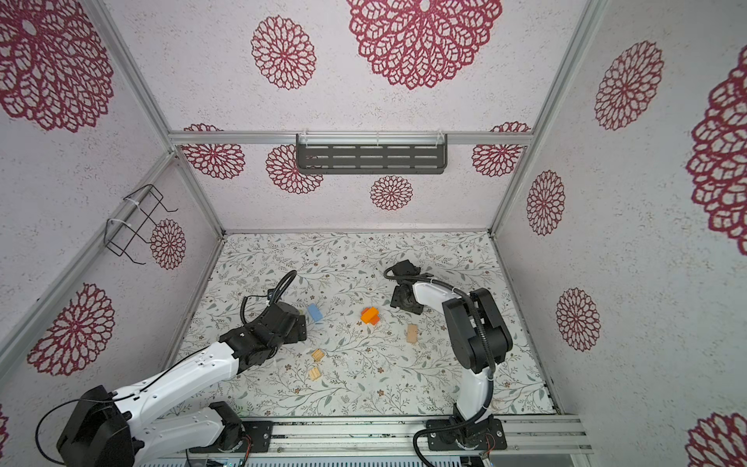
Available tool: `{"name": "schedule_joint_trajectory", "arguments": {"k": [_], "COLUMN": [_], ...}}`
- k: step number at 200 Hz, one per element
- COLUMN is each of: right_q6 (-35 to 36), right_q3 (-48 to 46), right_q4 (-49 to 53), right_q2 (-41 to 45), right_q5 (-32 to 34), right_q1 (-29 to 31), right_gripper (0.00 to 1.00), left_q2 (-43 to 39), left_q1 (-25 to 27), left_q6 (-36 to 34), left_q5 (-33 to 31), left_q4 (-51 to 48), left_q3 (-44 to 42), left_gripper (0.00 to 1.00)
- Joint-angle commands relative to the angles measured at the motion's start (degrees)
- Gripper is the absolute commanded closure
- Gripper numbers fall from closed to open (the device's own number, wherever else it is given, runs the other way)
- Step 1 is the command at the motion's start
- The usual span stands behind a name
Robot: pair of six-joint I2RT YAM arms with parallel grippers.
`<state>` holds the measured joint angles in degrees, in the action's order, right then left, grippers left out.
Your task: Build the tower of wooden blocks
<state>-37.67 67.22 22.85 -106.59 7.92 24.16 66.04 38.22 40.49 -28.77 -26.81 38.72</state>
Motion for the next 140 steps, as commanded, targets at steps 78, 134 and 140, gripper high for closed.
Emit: {"name": "schedule_joint_trajectory", "arguments": {"k": [78,134,140], "right_q6": [0.7,4.1,4.9], "right_q3": [2.0,4.0,4.5], "right_q4": [2.0,4.6,5.3], "right_q2": [-0.5,-0.1,-0.1], "right_q5": [1.7,0.9,0.3], "right_q1": [0.2,0.3,0.3], "right_gripper": [0.55,0.66,0.66], "left_q2": [1.3,2.7,2.8], "left_q1": [-1.0,-0.9,-1.0], "left_q6": [-0.7,-1.1,-1.1], "left_q5": [2.1,3.4,3.4], "left_q4": [1.6,2.8,2.9], "left_q3": [0.5,0.6,0.7], "left_gripper": [0.03,0.03,0.03]}}
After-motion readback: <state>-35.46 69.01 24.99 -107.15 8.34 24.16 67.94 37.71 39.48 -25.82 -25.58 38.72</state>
